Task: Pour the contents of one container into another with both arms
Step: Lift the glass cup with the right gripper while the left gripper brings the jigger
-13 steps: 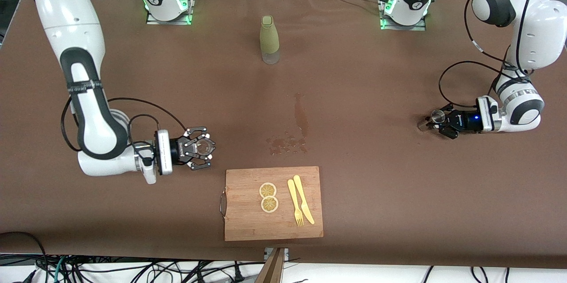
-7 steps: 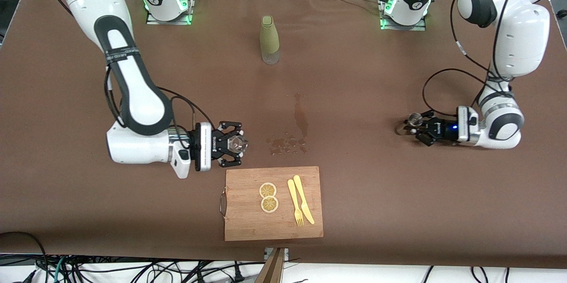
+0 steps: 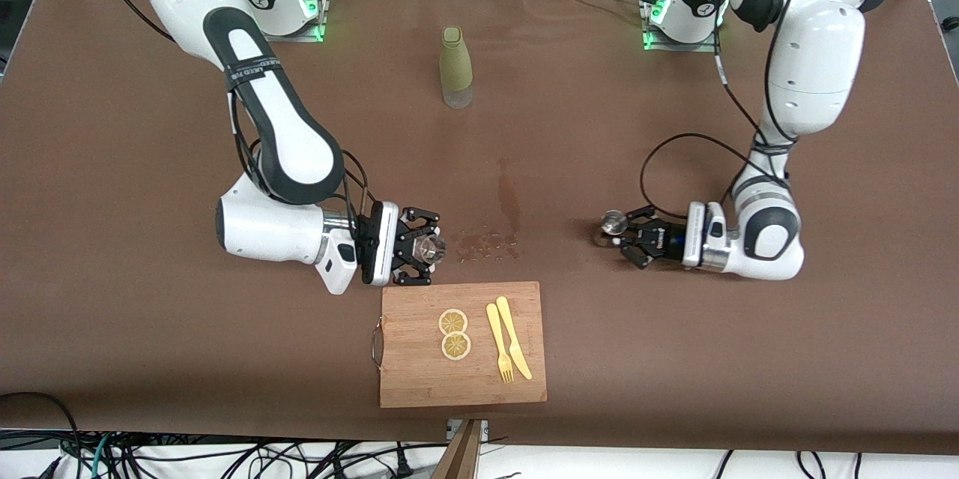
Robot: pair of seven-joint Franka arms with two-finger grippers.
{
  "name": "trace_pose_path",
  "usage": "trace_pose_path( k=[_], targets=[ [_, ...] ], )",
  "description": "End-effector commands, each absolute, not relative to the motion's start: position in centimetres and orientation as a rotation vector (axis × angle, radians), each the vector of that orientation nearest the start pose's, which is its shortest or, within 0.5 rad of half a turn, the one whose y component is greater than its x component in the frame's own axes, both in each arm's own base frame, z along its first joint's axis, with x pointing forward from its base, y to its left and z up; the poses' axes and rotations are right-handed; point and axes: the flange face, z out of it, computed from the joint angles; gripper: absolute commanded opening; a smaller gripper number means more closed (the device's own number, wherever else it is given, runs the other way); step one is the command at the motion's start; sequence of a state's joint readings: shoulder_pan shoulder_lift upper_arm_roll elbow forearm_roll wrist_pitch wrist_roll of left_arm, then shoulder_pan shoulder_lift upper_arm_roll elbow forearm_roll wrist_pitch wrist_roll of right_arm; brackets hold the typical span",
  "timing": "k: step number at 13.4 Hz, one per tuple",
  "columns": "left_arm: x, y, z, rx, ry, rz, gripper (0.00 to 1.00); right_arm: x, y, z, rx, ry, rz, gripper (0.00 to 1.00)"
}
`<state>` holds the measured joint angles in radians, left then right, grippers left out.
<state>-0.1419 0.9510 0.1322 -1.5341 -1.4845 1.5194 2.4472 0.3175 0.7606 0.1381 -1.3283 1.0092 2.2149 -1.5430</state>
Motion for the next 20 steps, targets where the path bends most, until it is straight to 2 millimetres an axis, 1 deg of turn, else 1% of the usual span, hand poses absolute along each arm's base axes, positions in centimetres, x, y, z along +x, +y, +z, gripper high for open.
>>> trace_pose_path(
  k=[1, 2, 4, 5, 6, 7, 8, 11, 13, 14, 15, 16, 18, 19, 20],
  targets=[
    [64.1, -18.9, 12.2, 1.229, -1.301, 1.011, 0.00, 67.9, 33.4, 33.3, -1.834, -1.484, -0.720, 0.00],
    [63.8, -21.0, 11.9, 1.243, -1.291, 1.011, 0.00, 68.0, 33.2, 34.0, -1.852, -1.494, -0.712, 0.00],
    [63.3, -24.6, 11.8, 1.265, -1.259, 1.024, 0.00, 68.0, 33.1, 34.6, -1.884, -1.514, -0.686, 0.00],
    [63.3, -26.1, 12.1, 1.278, -1.249, 1.030, 0.00, 67.9, 33.1, 34.7, -1.898, -1.514, -0.673, 0.00],
    [63.9, -27.6, 12.8, 1.290, -1.260, 1.030, 0.00, 67.8, 33.2, 34.7, -1.904, -1.525, -0.667, 0.00],
    [63.8, -29.2, 13.2, 1.300, -1.267, 1.017, 0.00, 67.7, 33.4, 34.7, -1.903, -1.529, -0.664, 0.00],
    [64.1, -30.0, 13.6, 1.320, -1.258, 1.014, 0.00, 67.5, 33.8, 34.6, -1.899, -1.539, -0.659, 0.00],
    [64.2, -33.1, 13.5, 1.329, -1.231, 1.034, 0.00, 67.0, 34.4, 34.4, -1.923, -1.612, -0.612, 0.00],
    [64.3, -34.6, 13.8, 1.350, -1.241, 1.030, 0.00, 65.9, 35.9, 35.0, -1.977, -1.677, -0.545, 0.00],
    [63.9, -35.6, 13.6, 1.352, -1.245, 1.021, 0.00, 65.7, 36.2, 35.0, -2.010, -1.689, -0.516, 0.00],
    [63.9, -36.2, 13.6, 1.350, -1.230, 1.028, 0.00, 65.0, 36.8, 35.3, -2.016, -1.713, -0.498, 0.00],
    [63.8, -36.9, 13.4, 1.344, -1.227, 1.031, 0.00, 64.4, 37.5, 35.1, -2.026, -1.721, -0.477, 0.00],
    [64.0, -37.8, 13.2, 1.368, -1.233, 1.031, 0.00, 64.0, 37.4, 35.6, -2.059, -1.753, -0.453, 0.00],
    [63.6, -38.5, 13.1, 1.375, -1.231, 1.017, 0.00, 63.9, 37.4, 36.2, -2.076, -1.763, -0.451, 0.00],
    [63.5, -38.7, 13.1, 1.385, -1.225, 1.009, 0.00, 63.4, 37.7, 36.3, -2.087, -1.786, -0.436, 0.00]
  ],
)
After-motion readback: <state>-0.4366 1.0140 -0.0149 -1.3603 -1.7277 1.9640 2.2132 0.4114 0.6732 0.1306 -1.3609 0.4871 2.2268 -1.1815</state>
